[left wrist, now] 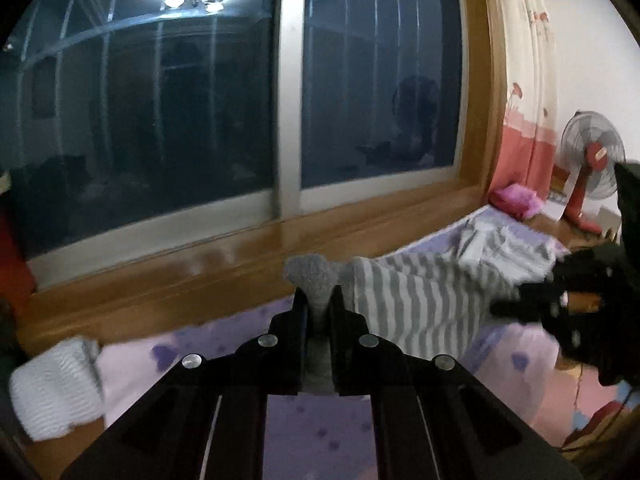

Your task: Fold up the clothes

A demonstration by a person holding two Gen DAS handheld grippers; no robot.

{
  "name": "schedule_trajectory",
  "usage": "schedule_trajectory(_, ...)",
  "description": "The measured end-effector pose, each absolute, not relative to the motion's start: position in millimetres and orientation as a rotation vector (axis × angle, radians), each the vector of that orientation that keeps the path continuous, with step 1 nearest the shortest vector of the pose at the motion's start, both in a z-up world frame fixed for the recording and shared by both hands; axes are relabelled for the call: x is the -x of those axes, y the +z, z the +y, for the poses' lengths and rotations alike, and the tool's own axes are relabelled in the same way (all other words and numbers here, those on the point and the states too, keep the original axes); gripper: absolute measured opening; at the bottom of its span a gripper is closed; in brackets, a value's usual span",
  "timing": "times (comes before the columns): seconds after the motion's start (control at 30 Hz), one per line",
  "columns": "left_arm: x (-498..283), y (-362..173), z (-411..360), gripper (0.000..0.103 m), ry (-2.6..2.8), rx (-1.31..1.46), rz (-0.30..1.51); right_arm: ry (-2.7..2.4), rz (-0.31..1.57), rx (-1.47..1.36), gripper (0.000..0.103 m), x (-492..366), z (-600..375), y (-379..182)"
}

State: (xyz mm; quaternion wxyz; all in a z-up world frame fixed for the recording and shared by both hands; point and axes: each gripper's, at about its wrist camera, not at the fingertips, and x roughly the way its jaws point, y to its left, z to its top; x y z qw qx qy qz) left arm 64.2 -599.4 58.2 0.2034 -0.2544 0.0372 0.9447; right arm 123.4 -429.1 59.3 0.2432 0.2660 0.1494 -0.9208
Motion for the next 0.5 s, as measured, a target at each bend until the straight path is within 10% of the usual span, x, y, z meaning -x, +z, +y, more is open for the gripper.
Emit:
schedule_trajectory(0.4, -135.0, -62.4, -651.7, 0.016, 2.545, 1.195, 0.044, -2.242, 0.479, -1.214, 0.016, -183.4, -494.6, -82.8)
schedule_trajectory(0.5, -144.9, -62.9, -667.7, 0.016, 2.55, 1.219, -0.041, -2.22, 0.38, -1.217, 0.046, -191.5, -496.0, -72.0)
